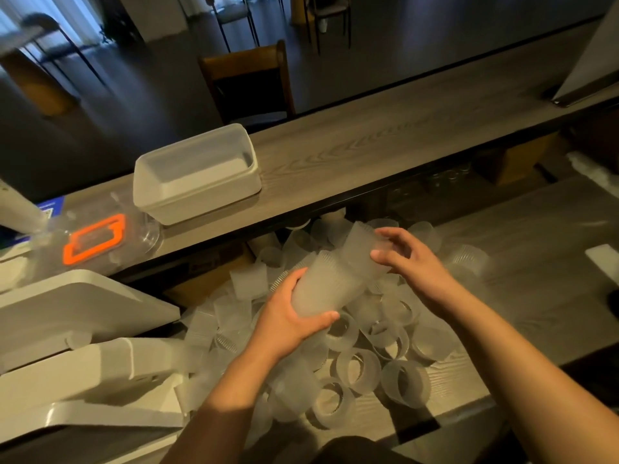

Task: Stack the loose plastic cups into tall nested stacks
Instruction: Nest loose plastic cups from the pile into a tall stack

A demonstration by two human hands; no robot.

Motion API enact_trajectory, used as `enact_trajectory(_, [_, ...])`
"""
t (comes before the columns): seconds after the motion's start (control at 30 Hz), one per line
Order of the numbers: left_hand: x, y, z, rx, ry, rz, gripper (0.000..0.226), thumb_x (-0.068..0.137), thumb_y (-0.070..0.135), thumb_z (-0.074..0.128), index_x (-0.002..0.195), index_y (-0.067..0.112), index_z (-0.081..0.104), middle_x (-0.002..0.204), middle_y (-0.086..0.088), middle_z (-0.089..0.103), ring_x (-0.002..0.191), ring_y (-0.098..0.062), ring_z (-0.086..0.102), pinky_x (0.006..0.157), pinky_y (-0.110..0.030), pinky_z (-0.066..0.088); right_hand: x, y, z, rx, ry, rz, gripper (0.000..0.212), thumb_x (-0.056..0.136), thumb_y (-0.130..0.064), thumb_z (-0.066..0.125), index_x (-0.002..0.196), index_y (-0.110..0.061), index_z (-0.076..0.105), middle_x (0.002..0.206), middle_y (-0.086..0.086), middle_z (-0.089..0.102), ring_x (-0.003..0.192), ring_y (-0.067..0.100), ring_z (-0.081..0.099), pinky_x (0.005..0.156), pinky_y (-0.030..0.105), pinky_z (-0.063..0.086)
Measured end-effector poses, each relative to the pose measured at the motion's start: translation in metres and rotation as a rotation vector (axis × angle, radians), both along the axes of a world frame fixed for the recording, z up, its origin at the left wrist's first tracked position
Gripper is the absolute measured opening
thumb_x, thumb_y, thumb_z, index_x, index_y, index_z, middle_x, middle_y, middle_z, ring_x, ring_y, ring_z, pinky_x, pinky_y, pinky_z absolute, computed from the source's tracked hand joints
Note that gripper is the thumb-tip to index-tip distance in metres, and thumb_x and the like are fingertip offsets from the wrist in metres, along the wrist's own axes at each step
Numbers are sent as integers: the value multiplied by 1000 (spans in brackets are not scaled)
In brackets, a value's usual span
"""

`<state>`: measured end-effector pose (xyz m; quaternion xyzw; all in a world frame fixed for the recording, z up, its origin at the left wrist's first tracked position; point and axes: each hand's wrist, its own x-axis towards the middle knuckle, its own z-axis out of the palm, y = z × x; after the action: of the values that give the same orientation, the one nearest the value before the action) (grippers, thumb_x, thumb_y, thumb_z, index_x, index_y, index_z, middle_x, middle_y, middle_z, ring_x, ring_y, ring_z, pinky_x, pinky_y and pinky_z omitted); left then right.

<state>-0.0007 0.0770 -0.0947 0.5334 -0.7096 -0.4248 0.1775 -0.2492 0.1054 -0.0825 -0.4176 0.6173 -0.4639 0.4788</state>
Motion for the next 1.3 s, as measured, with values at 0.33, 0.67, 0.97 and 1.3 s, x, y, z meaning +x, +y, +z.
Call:
enact_trajectory(0.33, [-2,6,10,-73,-28,-38,80,57,67,77,125,55,38,121,23,49,108,-2,53,86,-34,55,27,5,13,-67,34,100,52,82,-39,72,129,-36,48,122,-17,52,115,-1,51,94,24,45])
enact_trajectory(0.67, [-3,12,6,5,46,58,86,53,72,73,128,40,43,121,14,53,107,-5,55,85,-33,54,53,10,-10,47,-15,222,81,83,-76,41,150,-31,36,151,-10,41,137,8,41,116,37,34])
enact_trajectory(0.97, [14,12,-1,61,212,346,79,71,45,85,136,27,43,121,11,54,103,-3,56,70,-16,46,35,-8,-57,56,233,-104,81,82,-57,71,150,-27,37,145,-3,47,127,12,48,101,32,45])
enact_trajectory(1.3, [24,15,-9,117,311,433,96,53,63,79,135,27,44,121,7,58,106,-10,61,77,-26,56,50,-40,-92,157,621,34,107,72,-62,78,155,-20,27,157,5,36,144,26,34,116,48,36])
